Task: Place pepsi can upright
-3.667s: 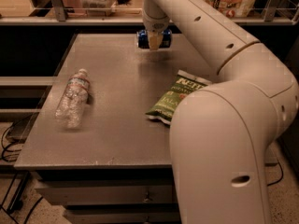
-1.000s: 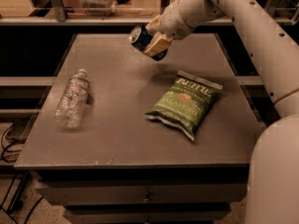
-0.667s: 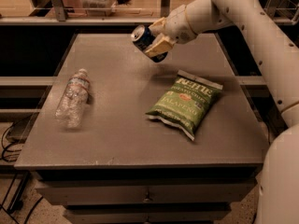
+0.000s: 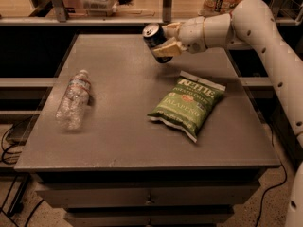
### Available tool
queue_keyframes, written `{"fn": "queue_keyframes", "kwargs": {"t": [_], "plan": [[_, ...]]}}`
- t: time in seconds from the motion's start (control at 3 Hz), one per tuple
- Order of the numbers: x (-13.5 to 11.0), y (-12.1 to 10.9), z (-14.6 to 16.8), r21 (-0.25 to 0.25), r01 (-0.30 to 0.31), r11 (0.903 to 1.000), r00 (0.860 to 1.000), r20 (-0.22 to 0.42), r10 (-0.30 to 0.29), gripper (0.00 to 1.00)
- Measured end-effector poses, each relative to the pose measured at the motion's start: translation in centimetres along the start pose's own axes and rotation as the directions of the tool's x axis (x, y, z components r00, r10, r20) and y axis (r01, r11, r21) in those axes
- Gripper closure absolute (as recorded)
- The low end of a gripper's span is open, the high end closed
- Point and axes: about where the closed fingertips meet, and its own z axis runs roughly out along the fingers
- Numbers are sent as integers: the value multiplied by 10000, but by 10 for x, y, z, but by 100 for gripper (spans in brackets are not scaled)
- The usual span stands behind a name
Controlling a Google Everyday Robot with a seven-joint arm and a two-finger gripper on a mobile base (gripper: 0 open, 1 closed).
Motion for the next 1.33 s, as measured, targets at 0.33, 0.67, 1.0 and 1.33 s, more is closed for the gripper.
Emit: {"fn": "queue_keyframes", "kwargs": {"t": [0.33, 0.67, 1.0, 1.33], "plan": [[10, -8, -4, 550, -416, 9976, 9976, 584, 384, 84], [22, -13, -6, 909, -892, 9919, 9928, 878, 812, 61], [36, -14, -6, 1087, -1504, 9826, 9847, 1050, 1391, 38], [47, -12, -5, 1114, -1960, 9743, 9759, 1198, 1826, 14]]}}
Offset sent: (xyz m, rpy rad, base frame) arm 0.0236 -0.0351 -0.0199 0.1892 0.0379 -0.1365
